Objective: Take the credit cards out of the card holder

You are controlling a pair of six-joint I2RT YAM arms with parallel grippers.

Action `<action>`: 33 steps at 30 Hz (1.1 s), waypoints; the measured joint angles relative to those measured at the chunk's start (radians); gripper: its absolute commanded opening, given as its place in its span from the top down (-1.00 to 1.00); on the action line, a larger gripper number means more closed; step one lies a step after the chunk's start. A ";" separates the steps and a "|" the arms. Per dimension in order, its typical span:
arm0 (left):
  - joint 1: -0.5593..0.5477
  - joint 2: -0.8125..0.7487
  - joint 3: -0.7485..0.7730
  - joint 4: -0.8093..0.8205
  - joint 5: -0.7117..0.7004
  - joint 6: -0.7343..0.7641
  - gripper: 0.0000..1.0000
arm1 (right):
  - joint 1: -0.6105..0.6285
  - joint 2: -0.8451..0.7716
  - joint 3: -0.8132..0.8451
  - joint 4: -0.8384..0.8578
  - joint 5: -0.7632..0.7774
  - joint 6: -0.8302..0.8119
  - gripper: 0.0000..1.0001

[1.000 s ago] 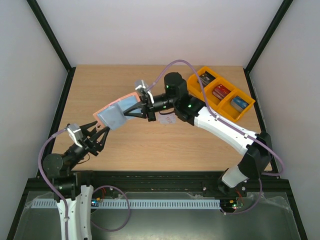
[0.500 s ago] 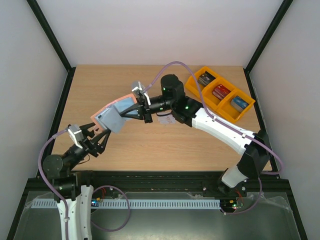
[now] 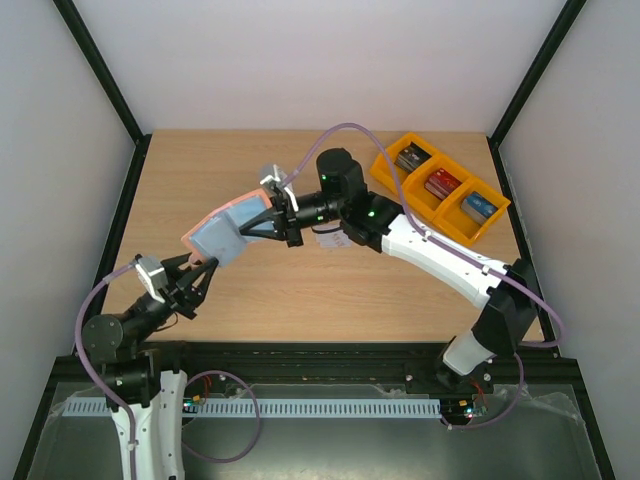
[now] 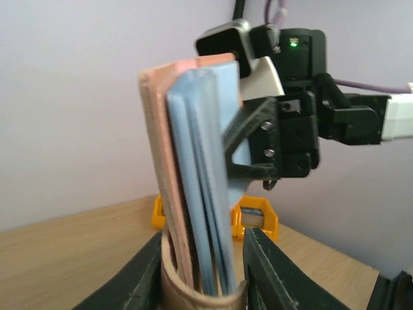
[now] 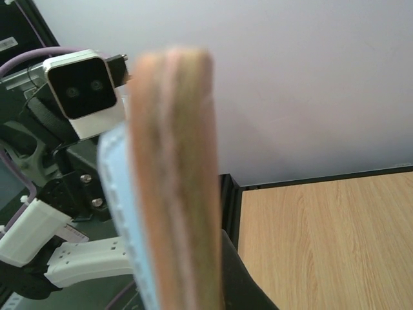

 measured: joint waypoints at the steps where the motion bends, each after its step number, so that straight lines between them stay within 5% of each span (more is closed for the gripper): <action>1: 0.000 0.008 0.000 0.002 -0.008 -0.002 0.41 | 0.000 0.000 0.000 -0.002 -0.008 0.000 0.97; 8: 0.000 0.050 0.000 0.000 -0.024 -0.013 0.94 | 0.022 0.017 0.003 -0.002 -0.020 0.000 0.97; 10: 0.000 0.045 -0.001 -0.002 -0.017 -0.017 0.95 | 0.022 0.024 0.004 -0.002 -0.015 -0.002 0.89; 14: 0.000 0.034 -0.002 -0.010 -0.024 -0.026 0.95 | 0.023 0.029 0.021 -0.028 0.020 -0.018 -0.01; 18: 0.000 0.019 -0.002 -0.058 -0.090 -0.013 0.95 | 0.022 0.021 0.028 -0.056 0.190 -0.029 -0.27; 28: 0.005 0.029 0.000 -0.194 -0.321 0.082 0.95 | 0.062 -0.064 0.047 -0.125 0.856 -0.043 -0.18; 30: 0.005 0.039 0.000 -0.200 -0.336 0.085 0.95 | 0.100 -0.071 0.047 -0.125 0.885 -0.067 -0.31; 33: 0.005 0.045 0.000 -0.206 -0.343 0.088 0.95 | 0.158 -0.084 0.025 -0.106 0.710 -0.105 -0.21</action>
